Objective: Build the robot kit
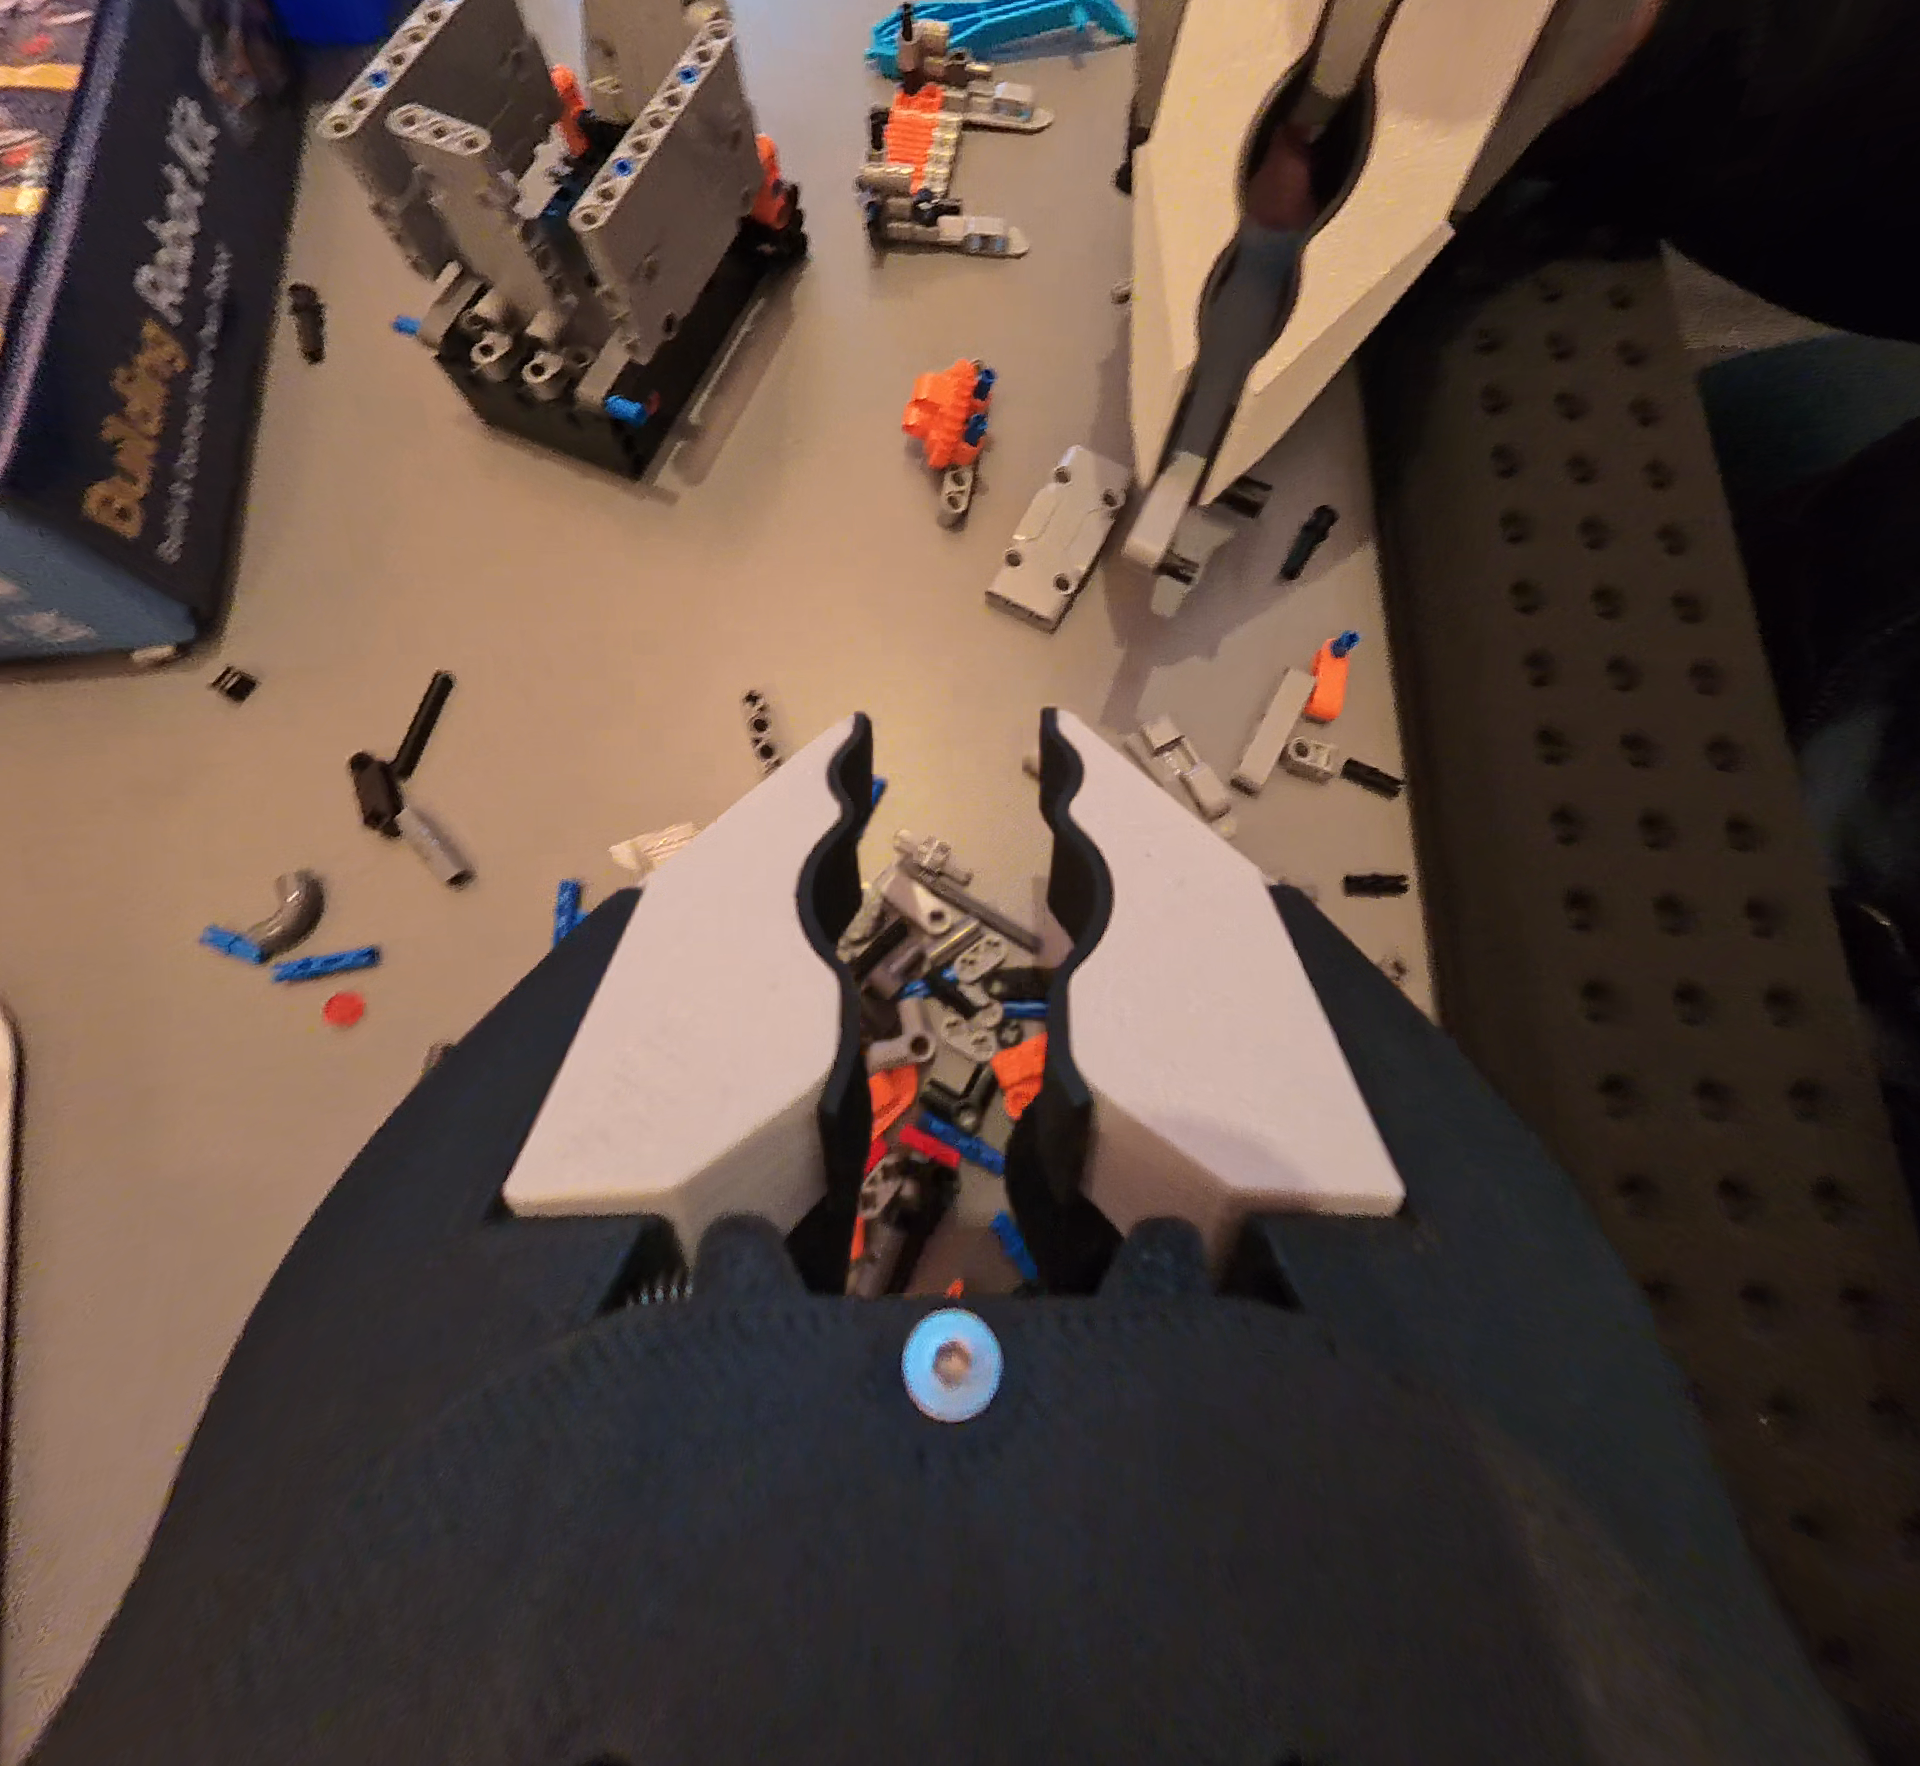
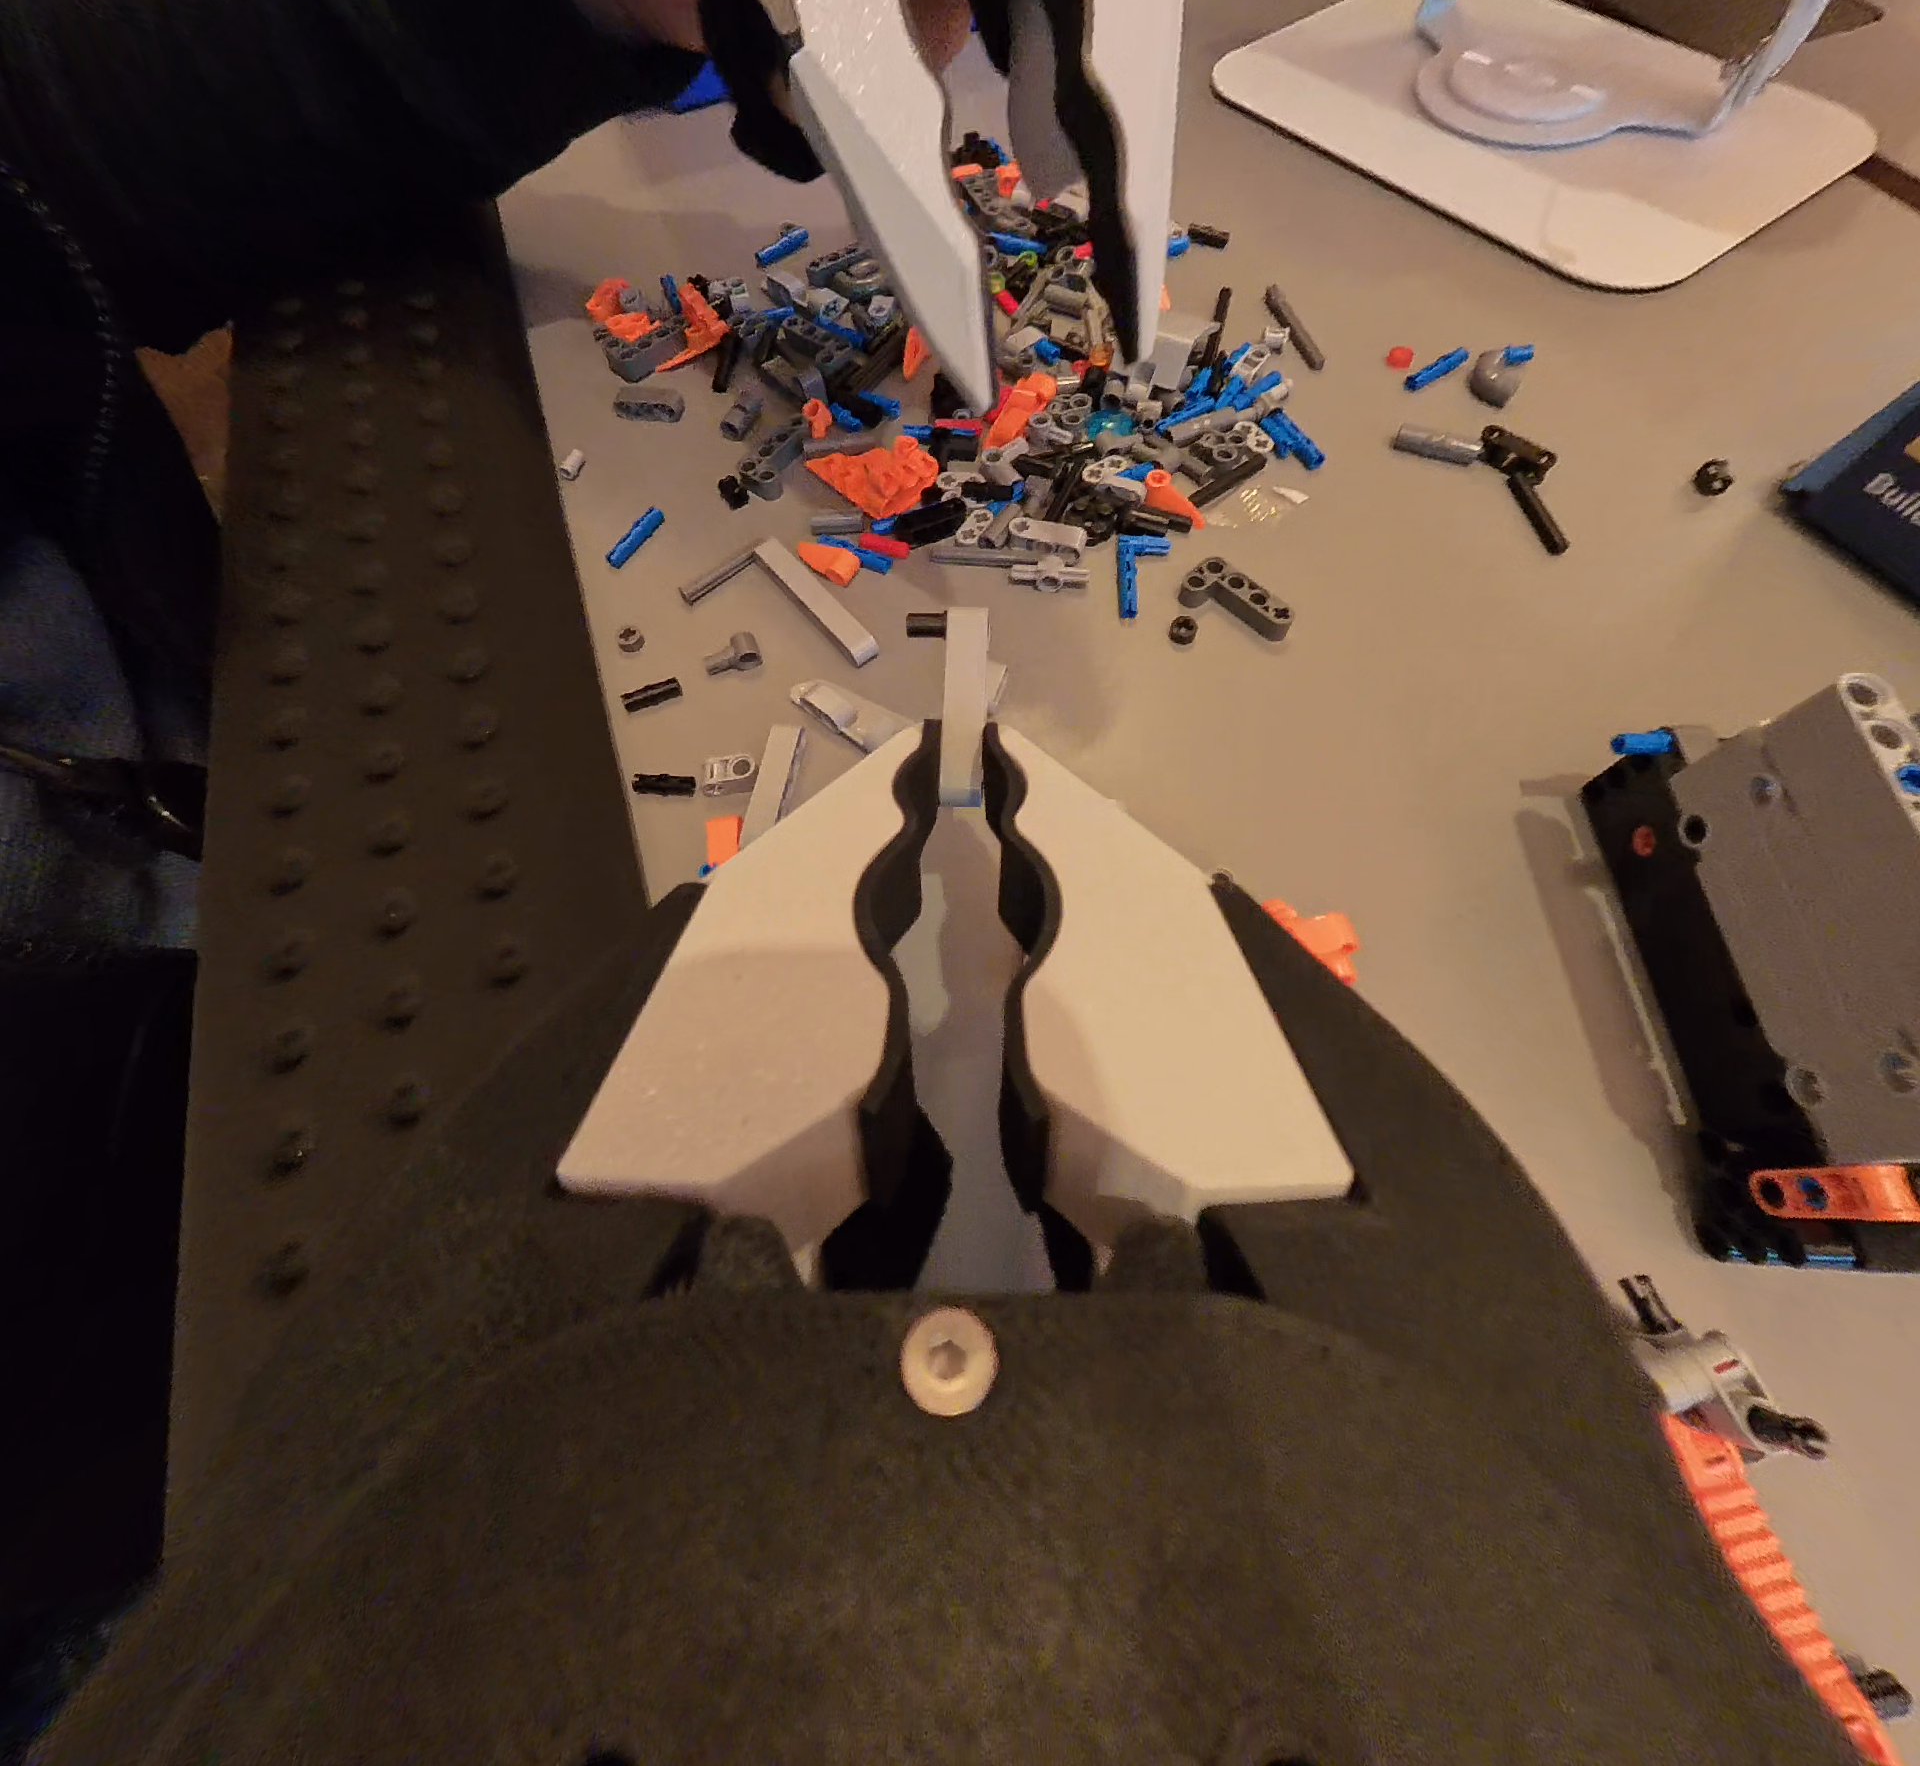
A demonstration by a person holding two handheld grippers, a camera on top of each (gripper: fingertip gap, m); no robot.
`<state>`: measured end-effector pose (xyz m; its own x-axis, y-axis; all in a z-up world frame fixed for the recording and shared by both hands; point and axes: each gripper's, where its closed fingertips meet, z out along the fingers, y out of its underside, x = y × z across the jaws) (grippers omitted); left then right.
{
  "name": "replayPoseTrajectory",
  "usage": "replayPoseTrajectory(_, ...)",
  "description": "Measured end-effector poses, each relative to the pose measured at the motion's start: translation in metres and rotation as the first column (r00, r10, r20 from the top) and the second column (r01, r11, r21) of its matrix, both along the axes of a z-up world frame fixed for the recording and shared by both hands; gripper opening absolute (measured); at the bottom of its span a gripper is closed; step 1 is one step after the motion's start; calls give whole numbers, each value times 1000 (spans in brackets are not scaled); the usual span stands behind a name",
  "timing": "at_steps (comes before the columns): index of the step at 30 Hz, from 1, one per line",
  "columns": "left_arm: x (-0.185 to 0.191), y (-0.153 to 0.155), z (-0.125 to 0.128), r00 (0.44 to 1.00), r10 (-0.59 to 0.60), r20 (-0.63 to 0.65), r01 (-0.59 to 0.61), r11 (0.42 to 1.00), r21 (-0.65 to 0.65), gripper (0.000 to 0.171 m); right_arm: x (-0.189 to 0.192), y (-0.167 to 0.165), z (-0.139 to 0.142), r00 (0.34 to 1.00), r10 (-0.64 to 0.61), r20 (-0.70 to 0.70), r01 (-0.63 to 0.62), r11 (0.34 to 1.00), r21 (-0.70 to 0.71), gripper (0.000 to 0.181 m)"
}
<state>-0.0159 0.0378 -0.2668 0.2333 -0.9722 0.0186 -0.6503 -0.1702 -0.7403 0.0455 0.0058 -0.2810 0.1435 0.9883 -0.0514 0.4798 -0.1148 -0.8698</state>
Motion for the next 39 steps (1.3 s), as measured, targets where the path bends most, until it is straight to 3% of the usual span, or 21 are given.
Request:
replayPoseTrajectory(5,19,-15,2,997,-73,40,74,997,-11,30,-5,1,8,999,-13,-35,14,1000,14,6)
replayPoseTrajectory(11,34,-22,3,992,-119,37,116,990,83,28,-11,2,15,998,-22,-67,25,999,33,6)
replayPoseTrajectory(28,37,-31,1,984,-171,52,168,984,58,29,-9,4,25,991,-34,-133,37,999,16,6)
replayPoseTrajectory(39,45,-33,4,980,-177,86,172,983,61,19,-12,2,28,988,-23,-152,25,1000,8,6)
